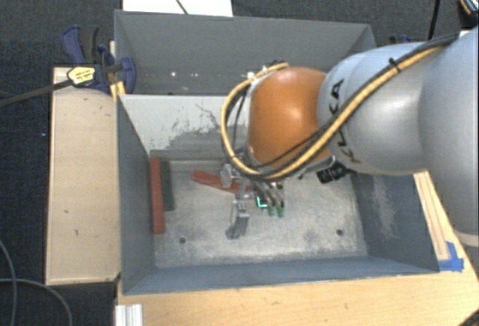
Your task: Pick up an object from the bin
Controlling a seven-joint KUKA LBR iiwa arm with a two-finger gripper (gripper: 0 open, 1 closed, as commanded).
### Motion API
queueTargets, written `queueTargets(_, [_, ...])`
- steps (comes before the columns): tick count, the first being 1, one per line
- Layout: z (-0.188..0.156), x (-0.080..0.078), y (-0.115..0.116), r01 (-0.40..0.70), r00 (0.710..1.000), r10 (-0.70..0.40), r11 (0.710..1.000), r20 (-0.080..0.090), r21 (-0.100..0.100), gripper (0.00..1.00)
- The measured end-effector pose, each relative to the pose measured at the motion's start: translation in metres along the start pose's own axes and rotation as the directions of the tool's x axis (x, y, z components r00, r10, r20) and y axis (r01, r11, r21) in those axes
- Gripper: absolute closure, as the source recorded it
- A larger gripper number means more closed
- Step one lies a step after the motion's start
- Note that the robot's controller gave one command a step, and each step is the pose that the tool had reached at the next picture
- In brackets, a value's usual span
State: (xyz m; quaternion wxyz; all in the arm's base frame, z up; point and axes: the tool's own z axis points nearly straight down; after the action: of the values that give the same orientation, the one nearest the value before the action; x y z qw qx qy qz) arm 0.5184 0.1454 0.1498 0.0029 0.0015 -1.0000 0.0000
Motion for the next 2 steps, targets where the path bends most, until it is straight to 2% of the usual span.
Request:
queueTargets(1, [0.082, -0.065, -0.025, -0.094, 0.996, 0.094, 0.996, 0.009, -0.001, 0.00])
queueTargets(2, [0.047, -0.065, -0.009, -0.004, 1.000, 0.004, 1.000, 0.013, -0.002, 0.00])
